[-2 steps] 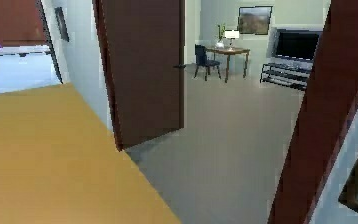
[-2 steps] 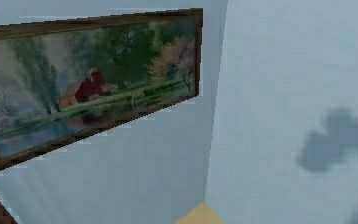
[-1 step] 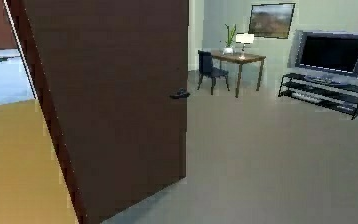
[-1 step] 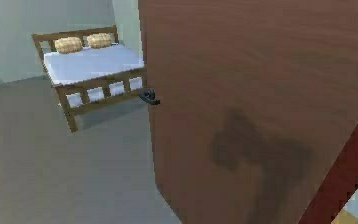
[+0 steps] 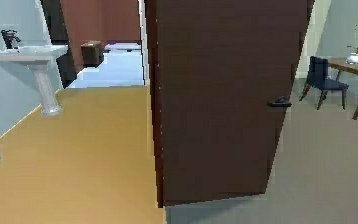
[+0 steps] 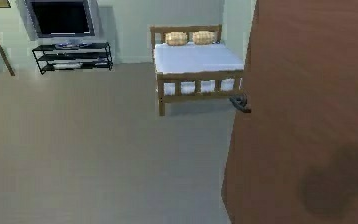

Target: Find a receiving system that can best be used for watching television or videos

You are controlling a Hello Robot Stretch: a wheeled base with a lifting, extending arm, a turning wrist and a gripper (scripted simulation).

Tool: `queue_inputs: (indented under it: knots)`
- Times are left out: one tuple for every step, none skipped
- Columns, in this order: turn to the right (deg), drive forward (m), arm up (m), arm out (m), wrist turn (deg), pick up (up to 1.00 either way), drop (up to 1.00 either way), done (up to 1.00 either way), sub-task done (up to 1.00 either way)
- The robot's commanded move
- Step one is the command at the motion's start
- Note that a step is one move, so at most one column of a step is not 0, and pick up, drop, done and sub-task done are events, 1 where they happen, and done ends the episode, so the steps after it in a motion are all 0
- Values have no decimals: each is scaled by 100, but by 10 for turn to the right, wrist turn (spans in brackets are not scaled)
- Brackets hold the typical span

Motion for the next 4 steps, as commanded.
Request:
queue_inputs:
  knots:
    - [0,5,0,0,0,0,0,0,0]
    - [450,0,0,0,0,0,0,0,0]
    - [210,0,0,0,0,0,0,0,0]
    - [0,100,0,0,0,0,0,0,0]
